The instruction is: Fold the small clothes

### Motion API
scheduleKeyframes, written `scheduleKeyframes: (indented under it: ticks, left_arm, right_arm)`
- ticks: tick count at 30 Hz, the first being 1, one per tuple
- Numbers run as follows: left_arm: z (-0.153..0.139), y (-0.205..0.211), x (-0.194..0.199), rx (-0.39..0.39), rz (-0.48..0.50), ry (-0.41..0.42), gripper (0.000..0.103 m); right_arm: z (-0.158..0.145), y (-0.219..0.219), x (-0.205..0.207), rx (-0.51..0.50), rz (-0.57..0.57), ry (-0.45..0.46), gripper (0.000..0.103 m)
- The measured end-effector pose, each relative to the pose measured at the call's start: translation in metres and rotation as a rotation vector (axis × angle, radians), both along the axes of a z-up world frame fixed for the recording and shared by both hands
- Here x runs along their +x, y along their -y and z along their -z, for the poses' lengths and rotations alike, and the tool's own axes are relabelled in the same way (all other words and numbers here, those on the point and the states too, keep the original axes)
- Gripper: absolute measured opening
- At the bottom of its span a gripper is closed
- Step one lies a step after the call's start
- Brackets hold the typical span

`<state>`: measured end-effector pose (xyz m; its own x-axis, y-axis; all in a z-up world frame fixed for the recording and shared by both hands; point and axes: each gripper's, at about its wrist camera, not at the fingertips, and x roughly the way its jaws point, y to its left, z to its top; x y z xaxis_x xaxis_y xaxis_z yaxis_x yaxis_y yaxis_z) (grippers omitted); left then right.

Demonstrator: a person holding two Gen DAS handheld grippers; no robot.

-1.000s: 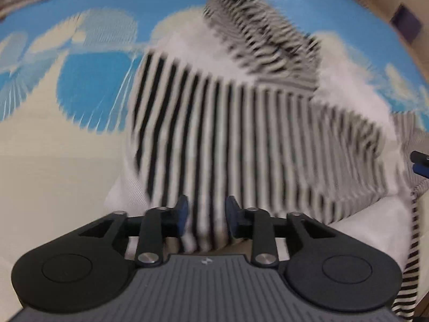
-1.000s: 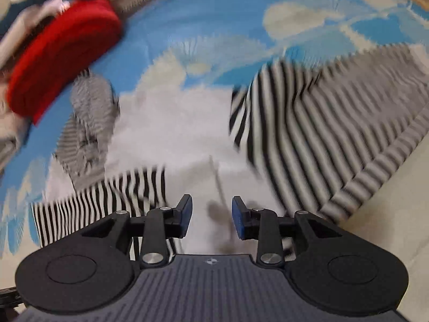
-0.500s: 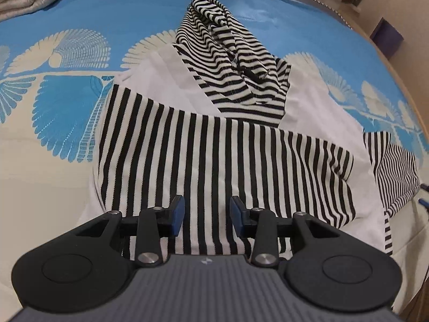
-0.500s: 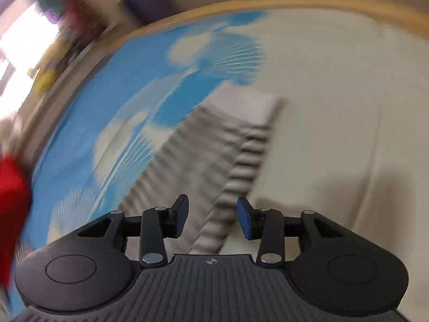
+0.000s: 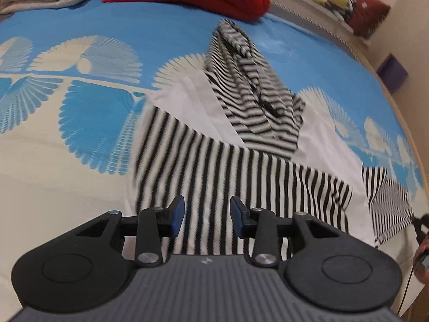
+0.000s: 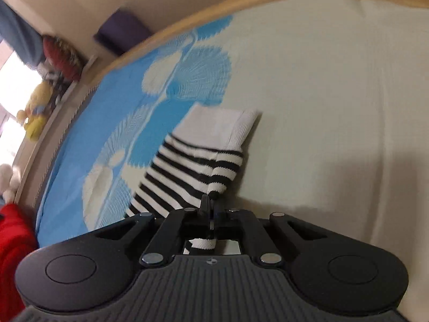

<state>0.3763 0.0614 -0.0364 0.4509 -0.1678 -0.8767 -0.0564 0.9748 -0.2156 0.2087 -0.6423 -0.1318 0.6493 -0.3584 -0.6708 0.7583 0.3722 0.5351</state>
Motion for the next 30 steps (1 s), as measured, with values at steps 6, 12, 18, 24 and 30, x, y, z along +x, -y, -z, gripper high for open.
scheduleKeyframes:
  ticks: [6,12,18,24,30]
  left_arm:
    - [-0.014,-0.031,0.001,-0.032,-0.069,0.013,0.041]
    - [-0.023,-0.06,0.001,-0.044,-0.144,0.025,0.041]
    - [-0.015,-0.068,0.0,-0.021,-0.146,0.003,0.041]
    - [0.0,-0.053,0.01,-0.053,-0.141,-0.033,0.041]
    - [0.022,0.031,0.01,-0.066,0.13,-0.08,0.041]
  right_arm:
    - [-0.116,-0.127,0.039,-0.289,-0.231,0.01,0.001]
    - [-0.16,-0.32,0.054,-0.315,-0.756,0.254,0.001]
    - [-0.079,-0.443,0.076,-0.066,-1.381,0.041,0.008]
    - [-0.055,-0.423,0.085,-0.076,-1.3,-0.159,0.028]
    - [-0.051,-0.361,0.094,-0.041,-1.041,-0.199,0.032]
